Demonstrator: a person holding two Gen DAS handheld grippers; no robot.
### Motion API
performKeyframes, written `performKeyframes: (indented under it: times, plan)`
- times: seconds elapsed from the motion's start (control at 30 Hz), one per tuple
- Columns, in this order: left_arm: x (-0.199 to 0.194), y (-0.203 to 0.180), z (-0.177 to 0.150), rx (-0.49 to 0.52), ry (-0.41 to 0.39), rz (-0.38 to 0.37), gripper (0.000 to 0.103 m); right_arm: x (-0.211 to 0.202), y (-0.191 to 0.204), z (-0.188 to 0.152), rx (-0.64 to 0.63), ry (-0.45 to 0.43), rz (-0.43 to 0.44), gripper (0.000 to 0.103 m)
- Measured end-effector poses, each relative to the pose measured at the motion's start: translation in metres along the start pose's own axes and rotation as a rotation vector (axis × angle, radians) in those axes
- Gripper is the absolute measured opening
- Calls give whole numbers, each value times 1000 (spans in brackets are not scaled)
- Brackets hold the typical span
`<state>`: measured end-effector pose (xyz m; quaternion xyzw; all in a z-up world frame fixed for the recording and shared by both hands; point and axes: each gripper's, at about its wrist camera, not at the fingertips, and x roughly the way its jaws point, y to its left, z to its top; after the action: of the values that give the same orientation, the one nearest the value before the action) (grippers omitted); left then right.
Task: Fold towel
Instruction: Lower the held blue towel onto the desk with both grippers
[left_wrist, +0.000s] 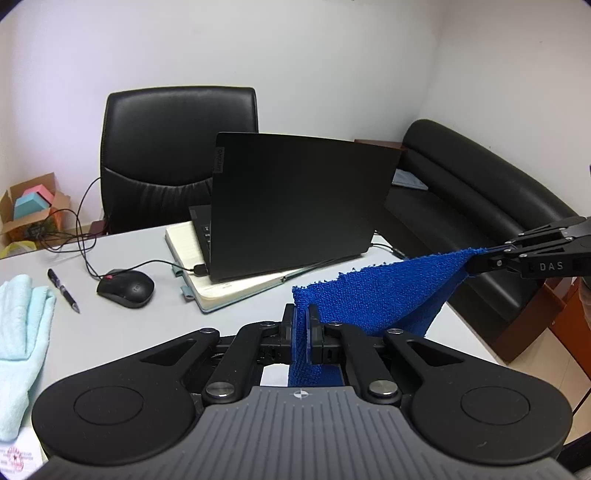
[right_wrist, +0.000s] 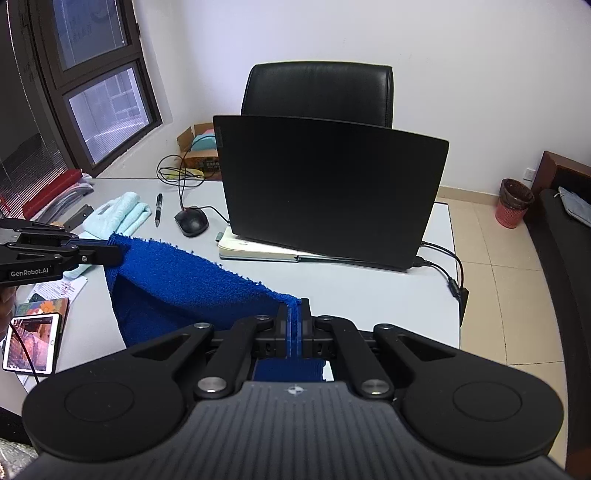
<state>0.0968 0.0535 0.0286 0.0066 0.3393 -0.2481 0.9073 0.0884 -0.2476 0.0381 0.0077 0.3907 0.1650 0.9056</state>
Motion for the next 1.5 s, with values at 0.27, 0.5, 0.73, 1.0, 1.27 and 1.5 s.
performKeyframes:
  times: [0.27, 0.5, 0.73, 1.0, 1.27, 1.5]
  plan:
    - [34, 23, -8, 5, 34, -20, 5, 46, -8, 9, 20, 63, 33, 3]
    - [54, 36, -18, 11, 69, -34, 6, 79, -15, 11, 19, 147, 45, 3]
    - [65, 40, -30, 27, 116, -66, 6, 95, -17, 3, 24, 223, 53, 3]
    - [62, 37, -34, 40, 119, -72, 6, 93, -16, -6, 27, 238, 53, 3]
    - [50, 26, -39, 64, 112, -83, 6, 76, -14, -14, 25, 228, 48, 3]
    - [37, 11, -54, 96, 130, -100, 6, 61, -7, -28, -9, 242, 39, 3]
